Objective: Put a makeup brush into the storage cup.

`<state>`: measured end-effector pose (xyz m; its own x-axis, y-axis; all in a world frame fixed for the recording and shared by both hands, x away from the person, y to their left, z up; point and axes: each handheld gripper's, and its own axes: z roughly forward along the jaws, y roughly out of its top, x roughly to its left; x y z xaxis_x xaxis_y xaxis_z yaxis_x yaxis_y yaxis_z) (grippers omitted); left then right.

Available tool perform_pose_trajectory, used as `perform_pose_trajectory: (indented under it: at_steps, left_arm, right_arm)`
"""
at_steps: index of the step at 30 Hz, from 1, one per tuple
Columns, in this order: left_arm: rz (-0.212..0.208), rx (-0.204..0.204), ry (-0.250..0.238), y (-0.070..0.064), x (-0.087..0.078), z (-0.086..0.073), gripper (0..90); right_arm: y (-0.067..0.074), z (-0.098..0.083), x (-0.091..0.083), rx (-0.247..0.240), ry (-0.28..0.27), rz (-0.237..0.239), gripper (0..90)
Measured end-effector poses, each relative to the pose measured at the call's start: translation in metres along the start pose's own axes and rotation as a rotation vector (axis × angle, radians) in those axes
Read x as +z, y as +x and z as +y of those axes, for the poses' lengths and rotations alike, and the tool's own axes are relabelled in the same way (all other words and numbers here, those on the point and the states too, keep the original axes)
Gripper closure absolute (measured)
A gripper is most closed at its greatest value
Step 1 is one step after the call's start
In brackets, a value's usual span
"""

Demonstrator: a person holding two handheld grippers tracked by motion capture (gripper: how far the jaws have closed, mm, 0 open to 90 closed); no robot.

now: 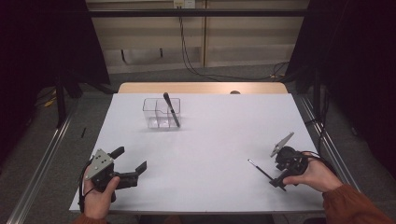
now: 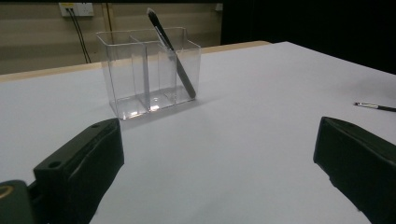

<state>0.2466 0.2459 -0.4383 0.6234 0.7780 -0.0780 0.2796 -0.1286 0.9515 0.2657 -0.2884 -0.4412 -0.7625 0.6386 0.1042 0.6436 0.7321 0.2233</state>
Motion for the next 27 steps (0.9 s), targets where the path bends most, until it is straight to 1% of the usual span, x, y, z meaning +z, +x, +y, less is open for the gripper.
perform_pose_trajectory:
  at_steps: [2,4,6,7,8,10,11,12,13,14,16,17,21,22,23,25,27]
  left_arm:
    - [-0.001,0.0,-0.001,0.0,0.0,0.0,1.8]
    - [-0.002,-0.004,0.0,0.0,0.0,0.0,1.8]
    - [-0.003,-0.003,0.002,0.0,0.001,0.0,1.8]
    - [-0.002,-0.003,0.001,0.0,0.001,0.0,1.8]
    - [-0.002,-0.003,0.001,0.0,0.001,0.0,1.8]
    - [-0.002,-0.003,0.003,0.0,0.001,0.0,1.8]
    - [-0.001,-0.004,0.003,0.0,0.001,-0.001,1.8]
    - [-0.002,0.003,0.004,0.0,0.001,0.0,1.8]
    - [-0.001,0.003,0.005,0.0,0.001,0.0,1.8]
    - [0.0,0.013,0.007,0.001,0.001,0.0,1.9]
    - [-0.001,0.009,0.008,0.001,0.001,-0.001,1.9]
    - [-0.002,0.005,0.009,0.0,0.001,-0.001,2.0]
    - [-0.003,0.012,0.011,0.0,0.001,-0.001,2.0]
    - [-0.003,0.012,0.011,0.0,0.001,-0.001,2.0]
    - [-0.002,0.014,0.012,0.001,0.001,-0.001,2.0]
    - [0.001,0.01,0.015,0.0,0.001,-0.001,2.0]
    - [0.002,0.01,0.017,0.0,0.001,-0.001,2.0]
  right_arm:
    - [0.002,0.0,0.002,0.002,0.018,-0.007,30.7]
    - [0.003,-0.002,0.003,-0.002,0.025,-0.012,34.8]
    - [0.003,-0.003,0.003,0.003,0.037,-0.014,36.1]
    - [0.003,-0.004,0.004,-0.002,0.047,-0.01,39.5]
    - [0.003,-0.004,0.005,-0.004,0.055,-0.011,40.8]
    - [0.006,-0.003,0.006,-0.007,0.061,-0.034,43.8]
    - [0.006,-0.003,0.006,-0.031,0.069,-0.047,45.4]
    - [0.008,-0.002,0.007,-0.042,0.083,-0.064,45.7]
    - [0.01,-0.001,0.007,-0.037,0.093,-0.073,47.0]
    - [0.011,0.001,0.007,-0.039,0.105,-0.077,49.0]
    - [0.012,0.002,0.008,-0.035,0.112,-0.075,51.4]
    - [0.012,0.003,0.008,-0.023,0.12,-0.076,52.1]
    - [0.013,0.008,0.009,0.011,0.161,-0.078,56.0]
    - [0.013,0.009,0.009,0.011,0.168,-0.077,56.9]
    - [0.013,0.011,0.009,0.021,0.182,-0.079,58.1]
    - [0.013,0.013,0.01,0.028,0.19,-0.081,60.7]
    - [0.013,0.013,0.009,0.054,0.199,-0.082,65.5]
